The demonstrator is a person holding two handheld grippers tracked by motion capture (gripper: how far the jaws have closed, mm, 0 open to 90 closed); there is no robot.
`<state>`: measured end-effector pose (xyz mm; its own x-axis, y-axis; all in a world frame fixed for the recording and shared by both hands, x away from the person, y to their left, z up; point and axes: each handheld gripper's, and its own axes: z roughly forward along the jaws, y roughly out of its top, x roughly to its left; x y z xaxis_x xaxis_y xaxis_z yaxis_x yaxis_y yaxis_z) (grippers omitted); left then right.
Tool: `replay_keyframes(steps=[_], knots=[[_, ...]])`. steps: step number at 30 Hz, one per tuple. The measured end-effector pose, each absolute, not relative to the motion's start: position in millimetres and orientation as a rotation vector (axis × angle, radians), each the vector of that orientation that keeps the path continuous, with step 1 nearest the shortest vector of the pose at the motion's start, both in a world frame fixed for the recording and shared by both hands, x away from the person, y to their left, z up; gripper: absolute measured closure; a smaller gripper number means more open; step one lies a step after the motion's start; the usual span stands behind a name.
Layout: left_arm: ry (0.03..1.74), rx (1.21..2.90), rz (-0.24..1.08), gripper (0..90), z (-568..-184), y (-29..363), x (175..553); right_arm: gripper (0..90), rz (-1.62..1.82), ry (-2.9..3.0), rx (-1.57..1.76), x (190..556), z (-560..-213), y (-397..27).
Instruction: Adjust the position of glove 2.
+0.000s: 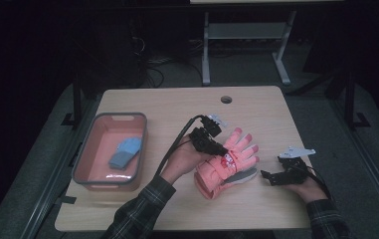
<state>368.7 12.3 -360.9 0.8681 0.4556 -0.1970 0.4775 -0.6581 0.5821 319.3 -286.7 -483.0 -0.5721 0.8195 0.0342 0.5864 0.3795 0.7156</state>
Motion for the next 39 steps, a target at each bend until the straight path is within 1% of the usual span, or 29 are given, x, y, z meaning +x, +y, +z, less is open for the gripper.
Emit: replay_keyframes(steps=[11,15,18,22,23,24,25,26,27,28,31,33,34,35,36,39], knots=[[0.707,2.419,-0.058,79.8,-388,4,371,7.9,1.001,2.318,1.228,319,-483,-287],[0.686,2.422,-0.068,76.8,-389,2,369,7.9,1.002,2.318,1.229,319,-483,-287],[0.668,2.409,-0.063,68.8,-385,4,368,7.9,1.001,2.318,1.229,319,-483,-287],[0.650,2.385,-0.043,50.8,-379,9,368,8.0,1.001,2.318,1.229,319,-483,-287],[0.638,2.378,-0.030,47.0,-376,12,368,8.0,1.003,2.322,1.224,319,-483,-287],[0.621,2.379,-0.020,45.4,-373,15,368,8.2,1.006,2.329,1.224,319,-483,-286],[0.624,2.363,-0.014,44.1,-370,18,367,10.7,0.996,2.338,1.222,319,-482,-286],[0.624,2.352,-0.004,44.1,-368,21,367,15.1,0.987,2.349,1.230,319,-480,-286],[0.628,2.336,0.006,44.2,-365,25,367,16.4,0.983,2.359,1.231,319,-477,-287],[0.622,2.328,0.015,46.7,-362,30,368,18.4,0.985,2.364,1.257,319,-475,-287],[0.637,2.320,0.076,67.1,-358,46,369,38.1,1.017,2.354,1.275,314,-466,-290],[0.674,2.342,0.135,81.2,-361,55,370,56.2,1.046,2.379,1.285,310,-458,-286],[0.695,2.344,0.137,85.3,-364,60,372,63.0,1.049,2.387,1.300,308,-456,-282],[0.714,2.347,0.134,88.6,-369,64,373,68.9,1.049,2.401,1.284,307,-453,-278],[0.730,2.351,0.136,89.5,-374,68,373,74.9,1.046,2.426,1.274,304,-452,-273],[0.761,2.362,0.109,89.7,-393,77,374,87.1,1.025,2.490,1.223,297,-451,-265]])
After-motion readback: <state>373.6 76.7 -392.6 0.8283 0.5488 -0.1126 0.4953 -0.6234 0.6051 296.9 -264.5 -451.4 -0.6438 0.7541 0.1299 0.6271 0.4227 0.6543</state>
